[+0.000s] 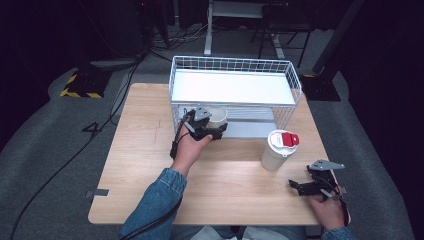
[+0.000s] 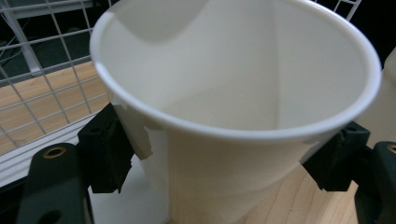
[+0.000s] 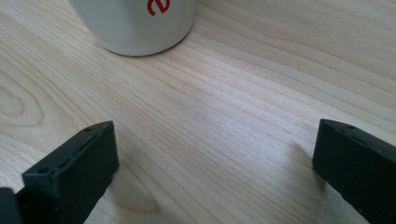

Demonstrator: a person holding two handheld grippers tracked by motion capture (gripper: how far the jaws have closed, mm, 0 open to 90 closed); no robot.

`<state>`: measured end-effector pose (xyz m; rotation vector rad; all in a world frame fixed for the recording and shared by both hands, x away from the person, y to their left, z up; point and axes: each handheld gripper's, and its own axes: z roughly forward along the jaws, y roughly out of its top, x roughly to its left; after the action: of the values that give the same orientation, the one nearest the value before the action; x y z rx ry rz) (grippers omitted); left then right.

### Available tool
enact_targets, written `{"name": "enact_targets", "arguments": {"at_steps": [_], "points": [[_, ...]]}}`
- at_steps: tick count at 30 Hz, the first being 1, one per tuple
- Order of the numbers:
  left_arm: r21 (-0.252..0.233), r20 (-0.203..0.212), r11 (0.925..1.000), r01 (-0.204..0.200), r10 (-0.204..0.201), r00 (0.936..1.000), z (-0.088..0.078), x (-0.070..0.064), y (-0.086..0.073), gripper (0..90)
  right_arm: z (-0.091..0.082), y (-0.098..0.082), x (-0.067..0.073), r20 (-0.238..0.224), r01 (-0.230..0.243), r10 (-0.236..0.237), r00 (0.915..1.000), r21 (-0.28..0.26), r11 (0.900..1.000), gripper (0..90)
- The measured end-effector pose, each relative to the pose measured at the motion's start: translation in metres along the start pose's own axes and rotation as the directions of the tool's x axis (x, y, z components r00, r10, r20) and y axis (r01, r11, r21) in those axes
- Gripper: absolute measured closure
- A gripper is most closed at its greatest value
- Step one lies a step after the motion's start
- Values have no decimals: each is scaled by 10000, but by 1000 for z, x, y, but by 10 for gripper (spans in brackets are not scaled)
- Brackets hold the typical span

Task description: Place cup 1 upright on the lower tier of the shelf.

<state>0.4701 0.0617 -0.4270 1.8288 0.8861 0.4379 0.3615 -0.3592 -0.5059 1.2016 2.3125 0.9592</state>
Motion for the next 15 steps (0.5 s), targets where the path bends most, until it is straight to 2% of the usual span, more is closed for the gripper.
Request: {"name": "enact_targets", "arguments": {"at_steps": [7,10,15], "points": [[-30,-58,9998,-211,211,9998,13,-3,-3,217,0,0,0,-3,-2,2,10000,-1,10000,3],[-143,-33,9999,-94,93,10000,20,-4,-3,217,0,0,0,-6,0,0,10000,-1,10000,3],[-193,-126,9997,-155,152,9998,27,-5,-3,217,0,0,0,-3,-1,1,10000,-1,10000,3]]}}
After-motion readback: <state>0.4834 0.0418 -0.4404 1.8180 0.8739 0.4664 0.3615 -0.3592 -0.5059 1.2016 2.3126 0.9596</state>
